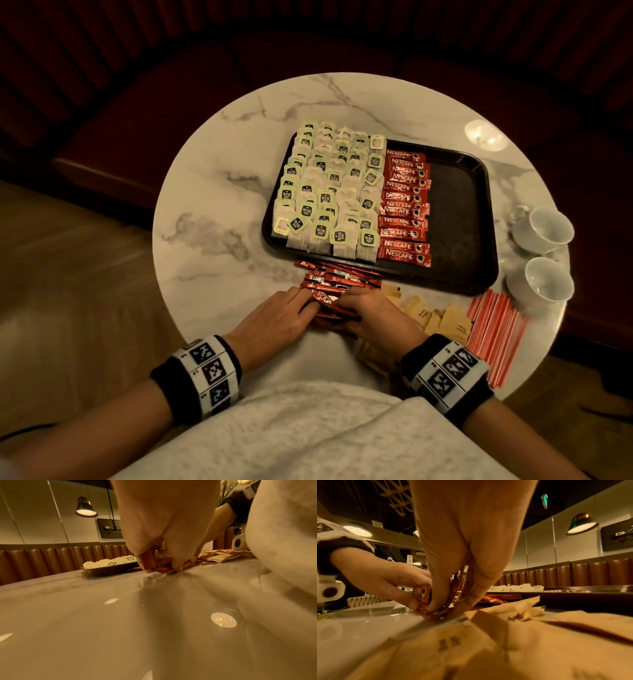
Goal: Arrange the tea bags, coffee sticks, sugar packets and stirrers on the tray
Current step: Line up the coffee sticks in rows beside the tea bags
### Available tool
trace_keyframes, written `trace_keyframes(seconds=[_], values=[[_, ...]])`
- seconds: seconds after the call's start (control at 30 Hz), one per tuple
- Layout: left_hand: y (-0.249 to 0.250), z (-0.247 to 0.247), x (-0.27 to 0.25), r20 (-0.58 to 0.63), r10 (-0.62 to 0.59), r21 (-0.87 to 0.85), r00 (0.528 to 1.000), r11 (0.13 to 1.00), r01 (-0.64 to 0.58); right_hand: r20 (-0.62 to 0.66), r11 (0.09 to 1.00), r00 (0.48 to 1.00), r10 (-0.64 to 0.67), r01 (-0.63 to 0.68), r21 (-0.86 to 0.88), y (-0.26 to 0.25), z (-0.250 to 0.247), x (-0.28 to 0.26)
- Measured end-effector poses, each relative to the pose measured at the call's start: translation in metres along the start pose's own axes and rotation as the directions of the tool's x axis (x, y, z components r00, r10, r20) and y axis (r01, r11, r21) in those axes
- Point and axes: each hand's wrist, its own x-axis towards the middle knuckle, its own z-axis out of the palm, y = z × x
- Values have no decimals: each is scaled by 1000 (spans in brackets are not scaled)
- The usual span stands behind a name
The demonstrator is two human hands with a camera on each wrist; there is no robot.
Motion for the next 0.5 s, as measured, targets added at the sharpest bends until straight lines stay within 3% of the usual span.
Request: trace_keyframes(seconds=[0.13,0.3,0.4,0.5], values=[[5,-5,3,34,23,-8,999,1000,-23,66,999,998,24,-26,39,-1,-4,-1],[-5,-20,-4,173,7,-298,985,954,46,100,936,985,139,-164,312,4,-21,-10],[-13,-31,-8,267,-94,-519,959,825,225,70,836,983,169,-181,518,10,-35,-18],[-16,-43,0,282,-218,-676,934,646,354,22,705,965,260,-205,679,16,-49,-22]])
